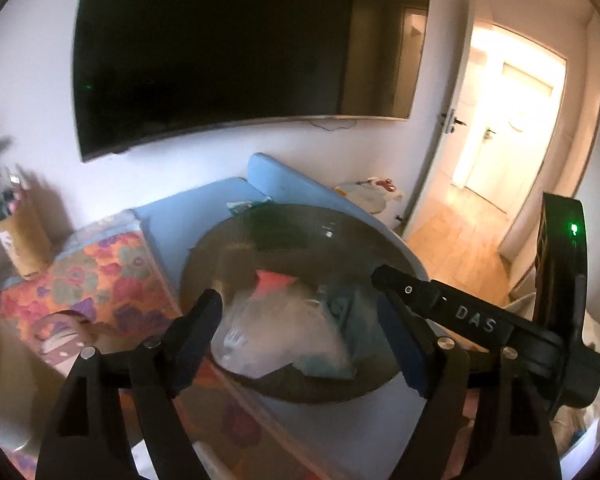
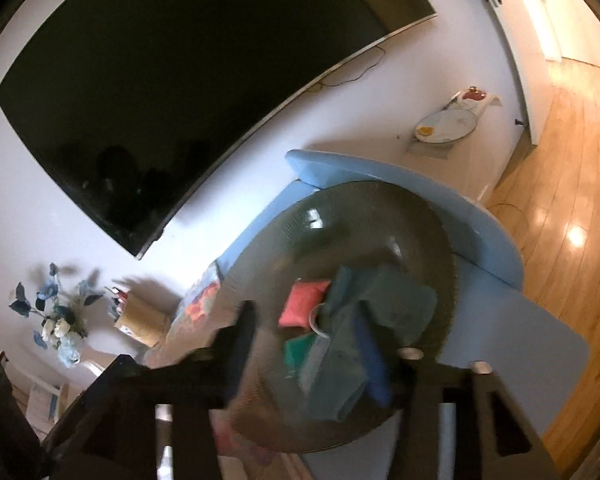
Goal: Organize soft objects
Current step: 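Carry the bag and blue cloth to the glass bowl and open both tools inside, then move both tools back over the bed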
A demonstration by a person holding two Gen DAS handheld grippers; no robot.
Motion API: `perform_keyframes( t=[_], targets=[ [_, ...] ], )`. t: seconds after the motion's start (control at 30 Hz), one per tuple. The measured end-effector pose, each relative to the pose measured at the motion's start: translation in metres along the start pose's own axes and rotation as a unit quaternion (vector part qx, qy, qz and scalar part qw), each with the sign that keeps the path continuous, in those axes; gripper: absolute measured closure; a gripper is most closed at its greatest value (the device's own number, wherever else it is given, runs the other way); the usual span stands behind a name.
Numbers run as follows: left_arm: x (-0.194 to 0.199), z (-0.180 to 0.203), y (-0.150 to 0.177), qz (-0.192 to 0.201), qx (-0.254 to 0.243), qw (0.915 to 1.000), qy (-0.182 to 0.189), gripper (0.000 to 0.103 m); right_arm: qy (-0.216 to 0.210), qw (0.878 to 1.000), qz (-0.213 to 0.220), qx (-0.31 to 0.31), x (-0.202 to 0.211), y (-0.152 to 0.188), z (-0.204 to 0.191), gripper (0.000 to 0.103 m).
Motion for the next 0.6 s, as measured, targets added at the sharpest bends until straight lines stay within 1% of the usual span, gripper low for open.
perform_keyframes(
  t=[0.07,0.13,0.2,0.23,0.33,0.43,0.5,0.57,0.6],
  targets=[
    [-0.002,0.005,0.005,-0.008,-0.003,0.9999,0.012,0.024,-0.001,1.0,0.005,-0.006,0.004,0.001,0.006,0.049],
    [0.001,0.01,0.009,-0.005,-0.015,0.9998,0.012,0.024,-0.02,1.0,0.007,-0.015,0.012,0.001,0.009,0.048],
    [0.007,0.015,0.012,-0.006,-0.02,0.9995,0.022,0.024,-0.029,0.999,0.013,-0.004,0.023,0.003,0.005,0.047],
    [0.011,0.017,0.013,-0.006,-0.021,0.9994,0.025,0.024,-0.03,0.999,0.017,0.004,0.029,0.003,0.003,0.044],
    [0.035,0.02,0.012,0.004,-0.028,0.9992,0.027,0.024,-0.033,0.999,0.028,0.02,0.048,0.008,-0.007,0.042],
    [0.065,0.017,0.016,0.015,-0.029,0.999,0.031,0.024,-0.054,0.997,0.037,0.029,0.073,0.014,-0.021,0.042],
    [0.088,0.013,0.023,0.019,-0.028,0.9987,0.037,0.024,-0.061,0.996,0.043,0.041,0.09,0.019,-0.031,0.037],
    [0.113,0.004,0.03,0.023,-0.026,0.9988,0.033,0.024,-0.071,0.995,0.047,0.052,0.107,0.029,-0.043,0.023],
    [0.123,0.001,0.032,0.026,-0.025,0.9987,0.034,0.024,-0.081,0.994,0.048,0.057,0.116,0.036,-0.051,0.021]
  ],
)
Point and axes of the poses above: each gripper's, at about its wrist camera, not at the fingertips, and x roughly against the way its jaws point, z to its right, y to its underside, the point moved 5 cm from there along -x, roughly the way its jaws point, and after that the axes turned 14 degrees about z, right-handed, at the moved point
